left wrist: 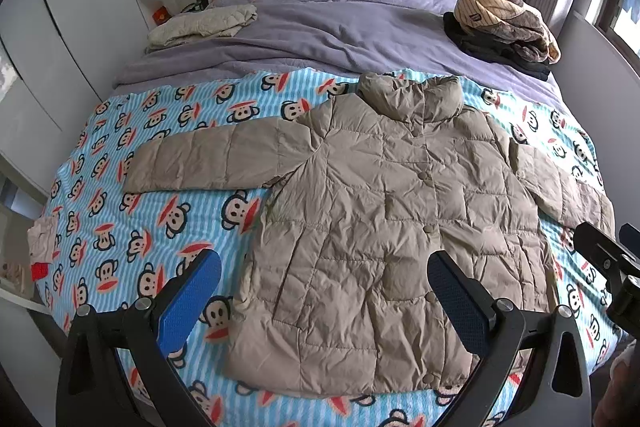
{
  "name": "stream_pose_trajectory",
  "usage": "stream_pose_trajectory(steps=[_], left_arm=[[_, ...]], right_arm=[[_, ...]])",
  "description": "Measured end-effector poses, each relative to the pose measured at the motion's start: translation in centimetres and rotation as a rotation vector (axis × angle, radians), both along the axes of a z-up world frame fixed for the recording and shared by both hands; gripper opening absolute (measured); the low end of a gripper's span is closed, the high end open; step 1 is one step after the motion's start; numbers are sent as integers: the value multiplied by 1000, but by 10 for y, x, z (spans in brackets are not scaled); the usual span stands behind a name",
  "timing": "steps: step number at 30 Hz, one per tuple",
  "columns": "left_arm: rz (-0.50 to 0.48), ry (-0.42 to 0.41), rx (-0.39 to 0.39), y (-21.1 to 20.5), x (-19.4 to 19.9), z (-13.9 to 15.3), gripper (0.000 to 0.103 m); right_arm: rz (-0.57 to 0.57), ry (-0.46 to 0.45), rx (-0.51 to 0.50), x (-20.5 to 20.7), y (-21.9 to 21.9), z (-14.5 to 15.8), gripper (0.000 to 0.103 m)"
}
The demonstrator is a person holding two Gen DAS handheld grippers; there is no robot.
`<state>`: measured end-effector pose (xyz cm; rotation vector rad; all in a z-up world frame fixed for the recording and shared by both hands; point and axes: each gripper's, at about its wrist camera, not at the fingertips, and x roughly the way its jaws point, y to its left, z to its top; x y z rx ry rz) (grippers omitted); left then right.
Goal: Fold large clothes
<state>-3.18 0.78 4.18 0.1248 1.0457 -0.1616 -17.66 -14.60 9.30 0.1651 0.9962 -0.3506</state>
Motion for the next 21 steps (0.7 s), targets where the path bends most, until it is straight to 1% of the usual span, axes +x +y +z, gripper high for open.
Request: stream_pose_trajectory(steps=[21], left_arm=[[0, 2, -1, 0, 1, 1, 103]], right_arm=[[-2, -1, -1, 1, 1, 0, 103]])
